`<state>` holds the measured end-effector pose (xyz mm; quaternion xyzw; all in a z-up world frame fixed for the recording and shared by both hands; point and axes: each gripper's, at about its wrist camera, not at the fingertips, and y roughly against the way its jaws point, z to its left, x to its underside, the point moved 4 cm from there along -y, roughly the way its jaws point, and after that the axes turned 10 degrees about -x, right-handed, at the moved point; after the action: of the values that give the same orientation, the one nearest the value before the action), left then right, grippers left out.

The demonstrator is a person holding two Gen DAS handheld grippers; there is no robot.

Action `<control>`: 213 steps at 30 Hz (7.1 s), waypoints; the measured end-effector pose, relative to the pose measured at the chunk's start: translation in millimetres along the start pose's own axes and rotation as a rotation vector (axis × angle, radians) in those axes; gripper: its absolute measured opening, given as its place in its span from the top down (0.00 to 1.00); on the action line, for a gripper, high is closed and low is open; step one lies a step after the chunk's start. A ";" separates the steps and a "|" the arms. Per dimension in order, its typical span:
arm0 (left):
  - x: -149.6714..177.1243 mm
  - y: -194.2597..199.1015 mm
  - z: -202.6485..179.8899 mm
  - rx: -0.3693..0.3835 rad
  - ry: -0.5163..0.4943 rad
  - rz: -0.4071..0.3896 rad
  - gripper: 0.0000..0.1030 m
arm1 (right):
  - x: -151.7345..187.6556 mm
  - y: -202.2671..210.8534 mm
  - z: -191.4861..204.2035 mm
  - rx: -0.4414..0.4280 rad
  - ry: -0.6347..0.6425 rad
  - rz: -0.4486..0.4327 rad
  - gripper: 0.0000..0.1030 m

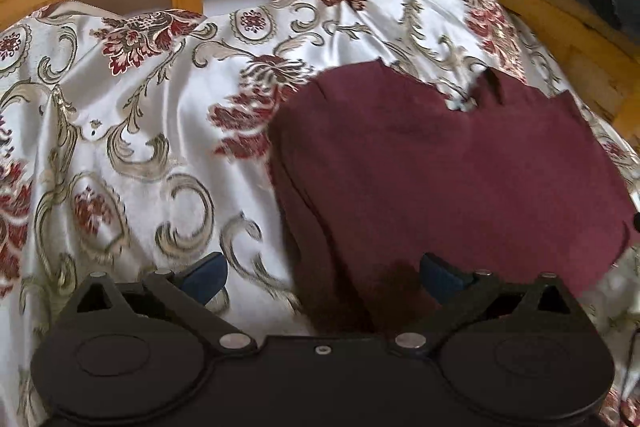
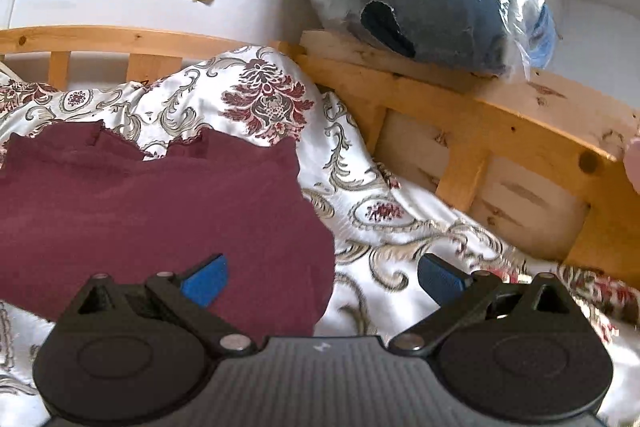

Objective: Fold small clothes

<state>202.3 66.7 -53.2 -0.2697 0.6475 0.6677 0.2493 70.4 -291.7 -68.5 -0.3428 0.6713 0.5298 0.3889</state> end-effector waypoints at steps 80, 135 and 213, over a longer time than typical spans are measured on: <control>22.4 -35.3 2.7 0.195 0.226 -0.071 0.08 | 25.9 -20.7 92.0 -0.205 0.118 0.053 0.00; -9.4 -28.6 -24.3 0.072 0.214 0.001 0.81 | 21.2 -31.9 101.9 -0.319 0.079 0.092 0.00; 20.7 48.1 -155.8 0.270 -0.350 -0.229 0.01 | -58.4 -5.4 -56.6 -0.496 -0.415 0.001 0.00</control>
<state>160.2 -91.1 -34.7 -0.1860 0.6429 0.5791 0.4656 93.2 -345.3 -11.6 -0.3115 0.4282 0.7361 0.4217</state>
